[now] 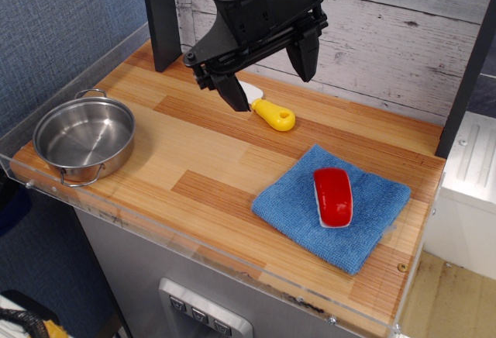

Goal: Move the pot in front of the blue cloth

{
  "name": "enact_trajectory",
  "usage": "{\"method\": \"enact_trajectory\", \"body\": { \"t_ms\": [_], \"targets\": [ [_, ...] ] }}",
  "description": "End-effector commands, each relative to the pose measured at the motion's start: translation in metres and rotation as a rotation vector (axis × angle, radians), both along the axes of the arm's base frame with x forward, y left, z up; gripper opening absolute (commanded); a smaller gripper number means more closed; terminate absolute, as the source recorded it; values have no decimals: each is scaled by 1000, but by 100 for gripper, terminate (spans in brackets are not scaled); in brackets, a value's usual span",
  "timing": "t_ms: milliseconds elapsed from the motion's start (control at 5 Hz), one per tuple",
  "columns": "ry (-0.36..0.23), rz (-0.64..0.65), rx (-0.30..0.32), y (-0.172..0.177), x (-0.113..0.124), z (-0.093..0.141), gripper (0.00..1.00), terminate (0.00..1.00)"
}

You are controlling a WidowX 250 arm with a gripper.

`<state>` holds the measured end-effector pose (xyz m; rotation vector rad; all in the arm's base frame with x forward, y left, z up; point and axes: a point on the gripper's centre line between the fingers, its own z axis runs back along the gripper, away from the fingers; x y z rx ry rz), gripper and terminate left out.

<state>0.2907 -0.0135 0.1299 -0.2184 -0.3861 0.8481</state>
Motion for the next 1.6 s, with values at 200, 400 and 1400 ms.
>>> {"method": "enact_trajectory", "body": {
  "t_ms": [200,400,1400],
  "targets": [
    [5,123,2,42,-10,-5,100,0],
    [9,229,7,78,-23,-2,100,0],
    [109,330,182,205,-62,-13,100,0]
  ]
}}
